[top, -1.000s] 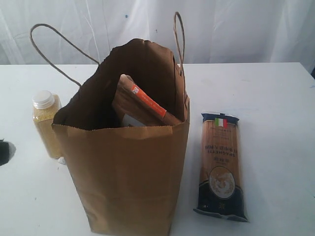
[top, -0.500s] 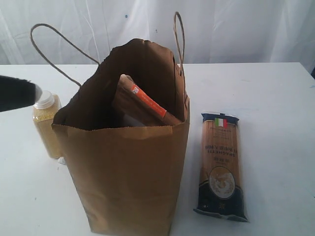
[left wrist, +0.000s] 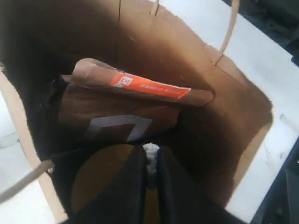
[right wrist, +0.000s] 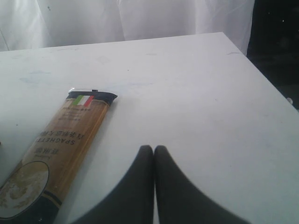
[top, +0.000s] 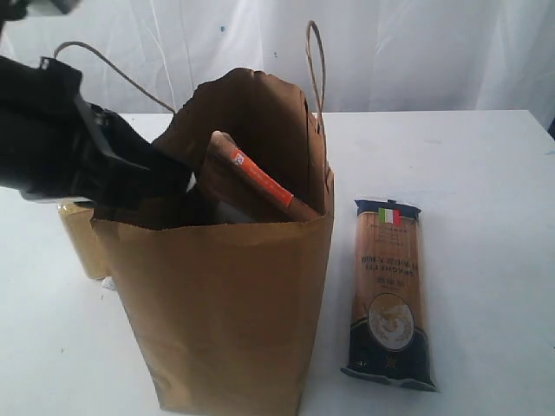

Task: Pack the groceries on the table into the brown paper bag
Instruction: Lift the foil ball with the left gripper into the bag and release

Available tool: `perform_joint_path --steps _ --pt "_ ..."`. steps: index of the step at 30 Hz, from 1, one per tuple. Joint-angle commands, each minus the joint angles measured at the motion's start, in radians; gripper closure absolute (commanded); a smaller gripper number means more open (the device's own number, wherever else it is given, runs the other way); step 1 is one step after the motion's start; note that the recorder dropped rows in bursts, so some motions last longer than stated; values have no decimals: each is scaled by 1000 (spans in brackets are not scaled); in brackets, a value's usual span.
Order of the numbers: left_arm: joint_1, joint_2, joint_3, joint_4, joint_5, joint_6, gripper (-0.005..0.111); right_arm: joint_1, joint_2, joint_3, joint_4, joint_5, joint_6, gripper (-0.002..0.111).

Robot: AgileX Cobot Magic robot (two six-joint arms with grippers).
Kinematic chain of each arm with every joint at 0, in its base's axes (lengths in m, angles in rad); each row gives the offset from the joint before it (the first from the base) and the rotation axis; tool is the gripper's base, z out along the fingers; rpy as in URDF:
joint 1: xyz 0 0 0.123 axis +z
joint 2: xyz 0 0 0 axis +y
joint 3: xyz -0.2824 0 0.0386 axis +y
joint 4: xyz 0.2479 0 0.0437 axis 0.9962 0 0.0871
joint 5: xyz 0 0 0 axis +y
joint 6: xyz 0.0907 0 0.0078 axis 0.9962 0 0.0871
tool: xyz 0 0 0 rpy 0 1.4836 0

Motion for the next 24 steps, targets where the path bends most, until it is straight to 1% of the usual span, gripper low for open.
perform_joint_path --steps 1,4,6,9,11,16,24 --pt "-15 45 -15 -5 1 17 87 -4 -6 2 -1 -6 22 108" --pt "-28 54 -16 0 -6 17 65 -4 -6 2 -1 -6 20 108" --pt "-38 52 -16 8 -28 17 48 -4 -6 2 -1 -6 20 108" --pt "-56 52 -16 18 -60 17 33 -4 -6 2 -1 -6 20 108" --pt "-66 52 -16 28 -69 17 30 -4 -6 2 -1 -6 20 108" --pt "-105 39 -21 62 -87 17 32 -4 -6 2 -1 -6 20 108" --pt "-165 -38 -113 152 -47 6 39 -4 -6 2 -1 -6 20 108"
